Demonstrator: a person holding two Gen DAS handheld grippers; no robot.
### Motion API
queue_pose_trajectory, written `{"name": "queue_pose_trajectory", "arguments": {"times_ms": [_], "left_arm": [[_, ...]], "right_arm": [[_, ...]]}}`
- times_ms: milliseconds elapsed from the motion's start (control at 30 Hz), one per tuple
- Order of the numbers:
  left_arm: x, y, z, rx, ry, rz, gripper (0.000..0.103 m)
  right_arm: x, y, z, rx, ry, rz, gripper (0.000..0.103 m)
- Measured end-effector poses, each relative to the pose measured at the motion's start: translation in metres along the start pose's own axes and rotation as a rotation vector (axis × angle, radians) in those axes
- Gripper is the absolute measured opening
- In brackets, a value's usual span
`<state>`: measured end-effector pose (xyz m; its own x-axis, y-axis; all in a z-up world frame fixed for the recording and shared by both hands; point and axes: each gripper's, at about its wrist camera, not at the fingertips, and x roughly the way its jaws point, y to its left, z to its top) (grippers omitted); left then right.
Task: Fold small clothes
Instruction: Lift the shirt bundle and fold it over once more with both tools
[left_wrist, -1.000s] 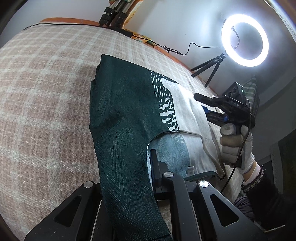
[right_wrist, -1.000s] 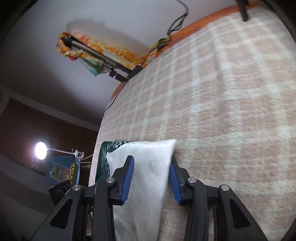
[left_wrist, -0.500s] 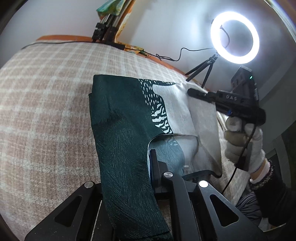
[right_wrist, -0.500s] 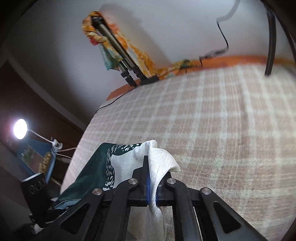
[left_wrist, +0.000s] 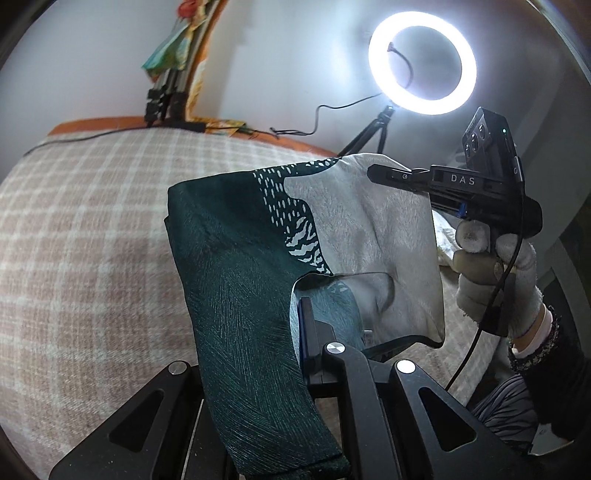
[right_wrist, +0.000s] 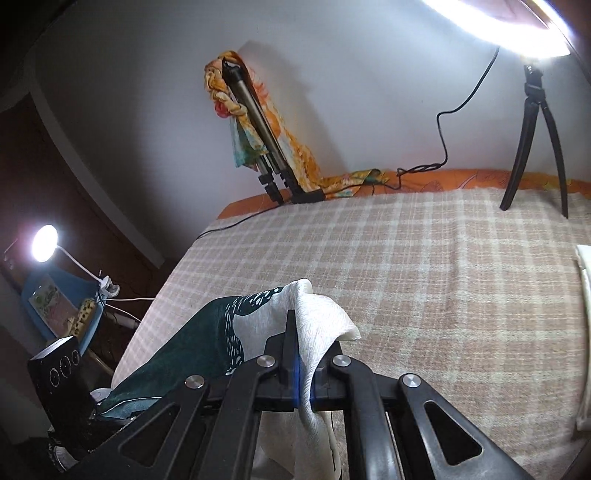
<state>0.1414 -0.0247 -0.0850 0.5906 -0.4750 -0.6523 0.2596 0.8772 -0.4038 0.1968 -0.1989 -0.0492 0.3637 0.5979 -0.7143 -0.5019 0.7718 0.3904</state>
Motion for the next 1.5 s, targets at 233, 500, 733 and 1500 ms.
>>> {"name": "queue_pose_trajectory", "arguments": {"times_ms": [233,500,733,1500], "left_arm": [[0.007,-0.034,0.007,0.059,-0.01,-0.024,0.006],[0.027,-0.081,0.019,0.135,-0.002,-0.084,0.006],[0.051,-0.124,0.032,0.203,0.017,-0.143,0.006],[0.147,-0.239,0.087,0.306,-0.016,-0.265,0.006]], "right_arm": [[-0.036,-0.008,-0.003,0.001,-0.045,-0.026,0.0],[-0.084,-0.027,-0.008,0.011,-0.096,-0.08,0.0],[-0.122,-0.061,-0.01,0.061,-0.142,-0.118,0.0],[-0.207,-0.186,0.028,0.098,-0.205,-0.279,0.0]]}}
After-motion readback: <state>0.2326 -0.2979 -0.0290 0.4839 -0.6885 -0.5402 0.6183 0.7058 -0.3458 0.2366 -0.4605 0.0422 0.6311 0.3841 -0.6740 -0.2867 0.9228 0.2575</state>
